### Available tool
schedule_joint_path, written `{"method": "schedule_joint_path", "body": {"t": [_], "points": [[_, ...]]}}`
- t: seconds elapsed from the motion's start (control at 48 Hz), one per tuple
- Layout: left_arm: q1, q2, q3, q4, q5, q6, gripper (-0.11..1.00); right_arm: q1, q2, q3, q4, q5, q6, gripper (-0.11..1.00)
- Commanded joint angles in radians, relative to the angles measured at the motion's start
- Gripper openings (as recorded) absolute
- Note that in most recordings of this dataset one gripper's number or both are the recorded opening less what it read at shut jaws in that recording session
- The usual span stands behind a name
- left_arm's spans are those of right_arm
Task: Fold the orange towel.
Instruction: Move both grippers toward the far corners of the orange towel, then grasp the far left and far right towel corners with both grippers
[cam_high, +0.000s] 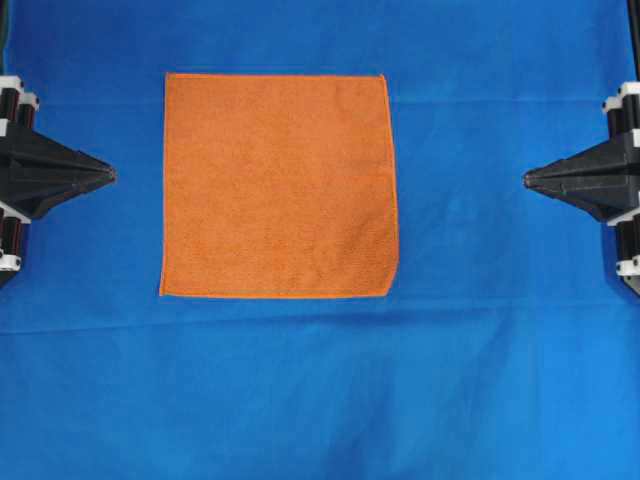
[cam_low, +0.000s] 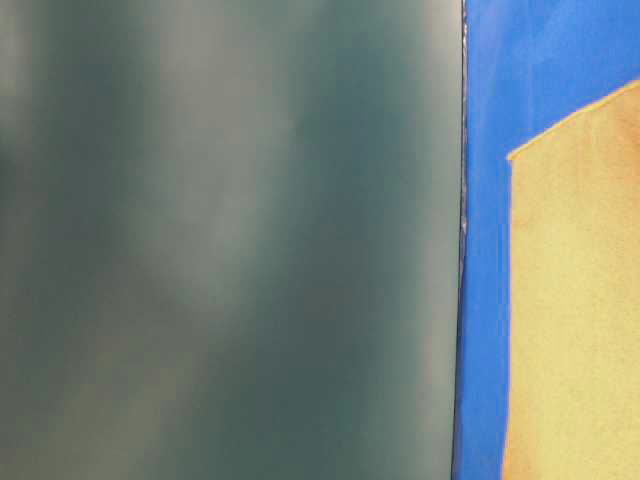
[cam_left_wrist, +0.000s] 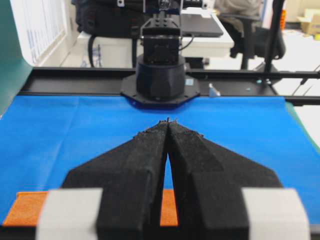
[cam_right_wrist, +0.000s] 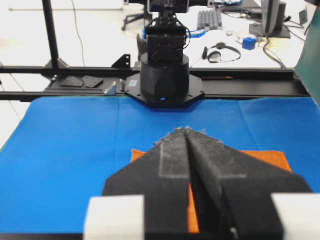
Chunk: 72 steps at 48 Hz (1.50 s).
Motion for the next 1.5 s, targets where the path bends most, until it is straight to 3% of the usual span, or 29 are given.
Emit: {"method": "schedule_joint_path", "body": {"t": [0.0, 0.292, 0.604, 0.729, 0.896, 0.959, 1.0, 1.479], "points": [[0.008, 0.025, -0.018, -0.029, 0.014, -0.012, 0.01, -0.014, 0.003, -0.025, 0.009, -0.003, 0.008, 0.02], [0.132, 0.091, -0.011, -0.029, 0.081, -0.014, 0.01, -0.209, 0.138, -0.08, 0.057, 0.087, 0.017, 0.02], [0.337, 0.218, 0.0, -0.029, 0.087, -0.017, 0.02, -0.41, 0.462, -0.175, 0.071, 0.097, 0.017, 0.02], [0.403, 0.308, 0.003, -0.029, 0.077, -0.017, 0.22, -0.462, 0.612, -0.252, 0.071, 0.12, 0.014, 0.04], [0.463, 0.459, -0.005, -0.029, 0.018, -0.017, 0.69, -0.502, 0.798, -0.344, 0.066, 0.143, 0.002, 0.52], [0.486, 0.517, -0.008, -0.029, -0.005, -0.015, 0.83, -0.512, 0.854, -0.373, 0.06, 0.144, 0.0, 0.63], [0.505, 0.555, -0.009, -0.029, -0.021, -0.017, 0.89, -0.518, 0.891, -0.39, 0.057, 0.144, 0.0, 0.63], [0.617, 0.913, -0.097, -0.028, -0.146, 0.006, 0.88, -0.538, 1.16, -0.491, 0.035, 0.124, -0.003, 0.6]]}}
